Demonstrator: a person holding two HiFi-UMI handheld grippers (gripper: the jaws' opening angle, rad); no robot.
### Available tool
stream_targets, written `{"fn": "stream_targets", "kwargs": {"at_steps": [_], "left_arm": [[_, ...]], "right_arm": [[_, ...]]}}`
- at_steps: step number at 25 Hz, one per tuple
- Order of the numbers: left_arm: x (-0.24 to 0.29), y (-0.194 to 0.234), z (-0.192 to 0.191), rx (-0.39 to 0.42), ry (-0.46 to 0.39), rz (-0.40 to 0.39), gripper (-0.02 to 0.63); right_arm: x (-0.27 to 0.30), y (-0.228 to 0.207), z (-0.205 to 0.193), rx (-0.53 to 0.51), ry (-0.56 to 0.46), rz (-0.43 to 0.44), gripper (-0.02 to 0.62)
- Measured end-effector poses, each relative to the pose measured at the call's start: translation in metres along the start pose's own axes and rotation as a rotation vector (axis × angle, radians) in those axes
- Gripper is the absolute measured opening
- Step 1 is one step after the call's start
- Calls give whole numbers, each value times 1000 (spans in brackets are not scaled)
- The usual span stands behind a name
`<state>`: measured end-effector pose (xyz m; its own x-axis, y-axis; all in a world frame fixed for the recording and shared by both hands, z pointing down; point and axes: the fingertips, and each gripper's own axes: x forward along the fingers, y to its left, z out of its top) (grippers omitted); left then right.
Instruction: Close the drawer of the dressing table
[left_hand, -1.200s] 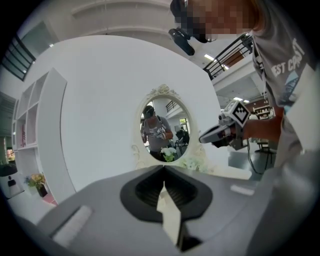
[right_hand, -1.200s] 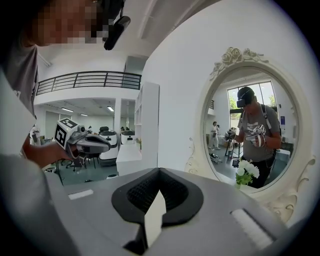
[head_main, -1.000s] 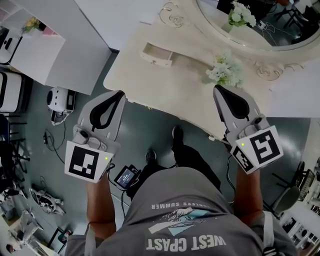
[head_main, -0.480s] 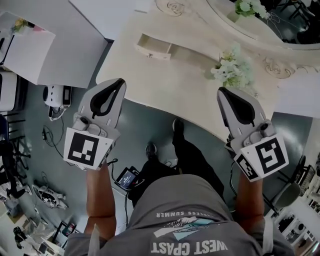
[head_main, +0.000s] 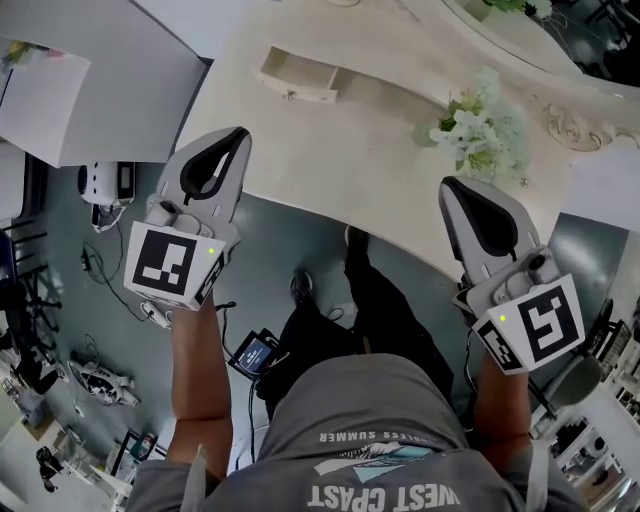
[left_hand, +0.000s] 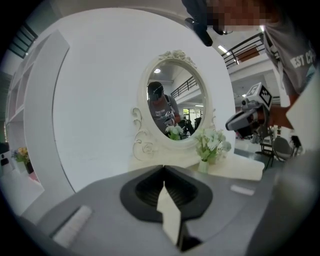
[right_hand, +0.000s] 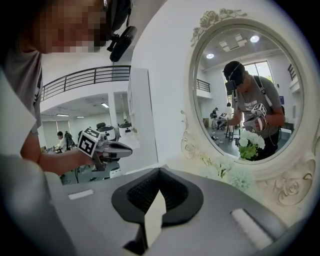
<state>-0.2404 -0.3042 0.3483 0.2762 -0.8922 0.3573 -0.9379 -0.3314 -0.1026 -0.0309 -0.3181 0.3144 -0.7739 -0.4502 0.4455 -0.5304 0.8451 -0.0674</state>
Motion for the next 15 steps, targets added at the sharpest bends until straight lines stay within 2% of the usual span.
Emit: {"fn": "stream_targets", "kwargs": {"at_steps": [15], "left_arm": [[67, 12, -70, -59, 86, -14, 23]], "right_arm": [[26, -9, -44, 52, 62, 36, 2]]}}
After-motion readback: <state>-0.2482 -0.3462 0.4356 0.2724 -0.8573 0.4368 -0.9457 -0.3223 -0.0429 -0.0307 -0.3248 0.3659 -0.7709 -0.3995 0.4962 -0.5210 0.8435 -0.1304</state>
